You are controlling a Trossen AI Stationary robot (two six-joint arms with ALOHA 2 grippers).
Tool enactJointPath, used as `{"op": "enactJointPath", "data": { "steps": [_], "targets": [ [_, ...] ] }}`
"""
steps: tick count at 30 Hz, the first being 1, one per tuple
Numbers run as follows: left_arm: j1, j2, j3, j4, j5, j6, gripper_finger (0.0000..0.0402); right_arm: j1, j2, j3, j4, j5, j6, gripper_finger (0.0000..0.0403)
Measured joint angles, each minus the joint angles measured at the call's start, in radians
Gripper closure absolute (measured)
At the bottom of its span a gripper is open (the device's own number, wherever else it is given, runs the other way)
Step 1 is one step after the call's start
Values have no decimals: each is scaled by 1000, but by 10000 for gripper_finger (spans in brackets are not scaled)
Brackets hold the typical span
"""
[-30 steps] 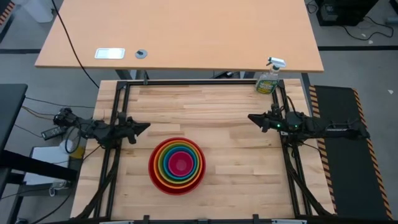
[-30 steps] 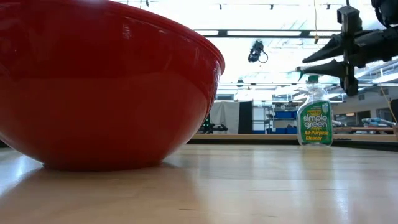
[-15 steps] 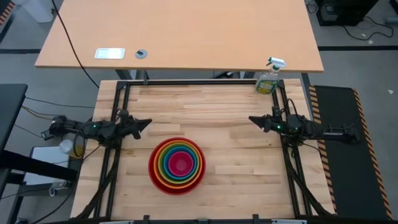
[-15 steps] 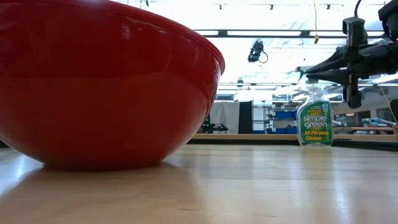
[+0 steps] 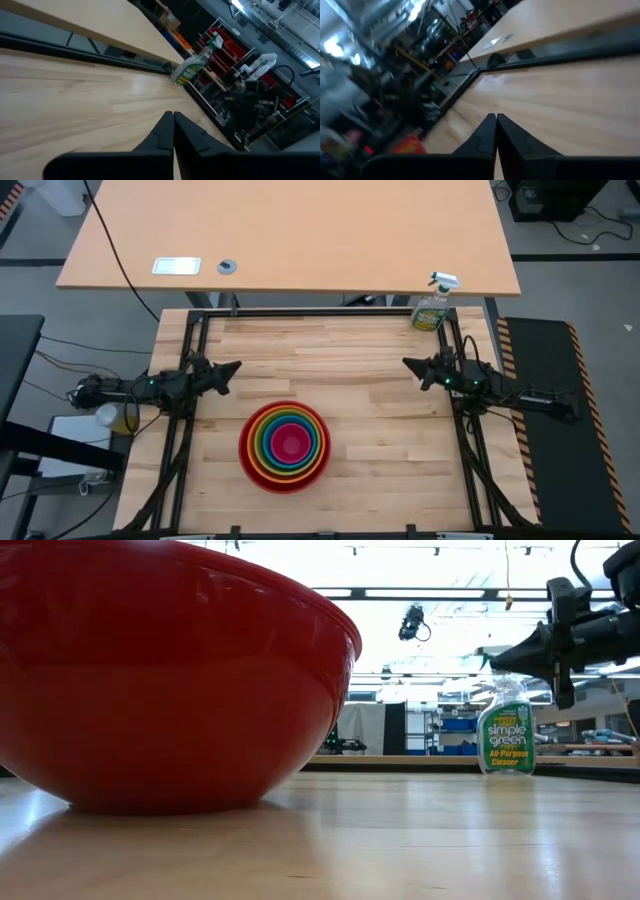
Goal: Nest bowls inside each other
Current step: Return to Home Position
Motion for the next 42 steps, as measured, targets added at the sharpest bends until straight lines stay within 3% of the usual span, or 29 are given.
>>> {"op": "enactJointPath", "data": {
  "steps": [4, 9, 12, 23, 42],
  "targets": [
    [-2, 0, 0, 0, 6, 46, 384, -2, 0, 0, 0, -1, -241, 382],
    [6, 1, 0, -2, -33, 78, 377, -2, 0, 0, 0, -1, -669, 382],
    [24, 1, 0, -2, -67, 156, 377, -2, 0, 0, 0, -1, -782, 382],
    [39, 1, 0, -2, -79, 686, 377, -2, 0, 0, 0, -1, -805, 380],
    [39, 1, -1, -2, -78, 700, 377, -2, 0, 0, 0, -2, -805, 380]
  ]
}}
